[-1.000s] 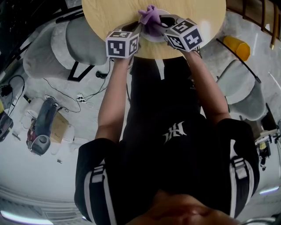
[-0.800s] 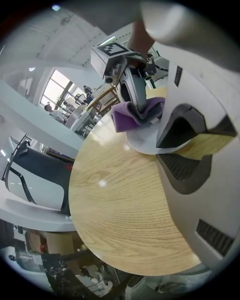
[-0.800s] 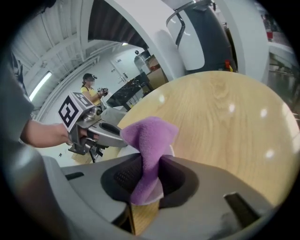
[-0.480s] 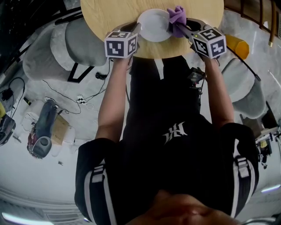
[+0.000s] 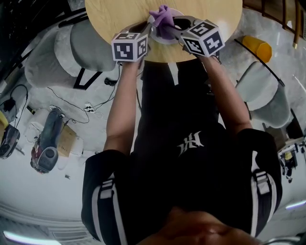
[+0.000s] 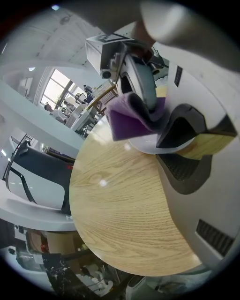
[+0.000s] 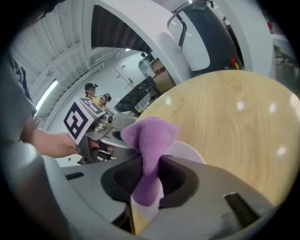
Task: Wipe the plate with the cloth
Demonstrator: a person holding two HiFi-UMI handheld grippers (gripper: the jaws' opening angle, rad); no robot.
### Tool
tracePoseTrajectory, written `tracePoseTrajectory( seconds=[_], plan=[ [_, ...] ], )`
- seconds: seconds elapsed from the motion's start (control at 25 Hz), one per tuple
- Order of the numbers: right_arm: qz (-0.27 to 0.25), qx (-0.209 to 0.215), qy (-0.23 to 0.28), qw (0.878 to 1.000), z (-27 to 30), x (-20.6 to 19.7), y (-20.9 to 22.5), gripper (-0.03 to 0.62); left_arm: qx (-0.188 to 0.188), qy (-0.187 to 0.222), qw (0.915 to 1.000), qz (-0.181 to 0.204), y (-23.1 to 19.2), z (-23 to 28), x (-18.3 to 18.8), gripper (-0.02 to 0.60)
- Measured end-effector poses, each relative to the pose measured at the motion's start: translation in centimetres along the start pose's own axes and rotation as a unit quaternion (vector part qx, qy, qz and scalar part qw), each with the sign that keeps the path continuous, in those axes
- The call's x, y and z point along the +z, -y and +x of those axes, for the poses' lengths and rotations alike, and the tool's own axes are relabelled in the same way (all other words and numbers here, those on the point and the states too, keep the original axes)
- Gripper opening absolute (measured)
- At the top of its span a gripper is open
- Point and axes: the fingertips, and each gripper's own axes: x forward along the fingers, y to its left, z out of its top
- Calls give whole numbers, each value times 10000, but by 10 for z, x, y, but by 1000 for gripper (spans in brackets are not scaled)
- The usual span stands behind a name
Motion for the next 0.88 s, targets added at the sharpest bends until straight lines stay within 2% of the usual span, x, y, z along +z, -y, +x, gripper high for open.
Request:
tracePoseTrajectory(
  seconds=[0.12, 0.24, 0.64, 0.76, 0.88],
  plan=[
    [96, 115, -185, 9997, 22, -9, -5, 94, 17, -5, 10000, 6, -1, 0, 1, 49],
    [71, 36, -290, 9995, 19, -16, 3, 94, 13, -4, 10000, 20, 0, 0, 1, 49],
    [451, -667, -292, 9963, -65, -50, 58, 95, -7, -2, 10000, 11, 2, 1, 1, 48],
    [389, -832, -279, 9954, -77, -49, 60, 94, -20, -31, 10000, 18, 4, 3, 1, 48],
    [215, -742, -8, 9970, -75, -30, 42, 94, -34, -36, 10000, 15, 6, 3, 1, 48]
  ],
)
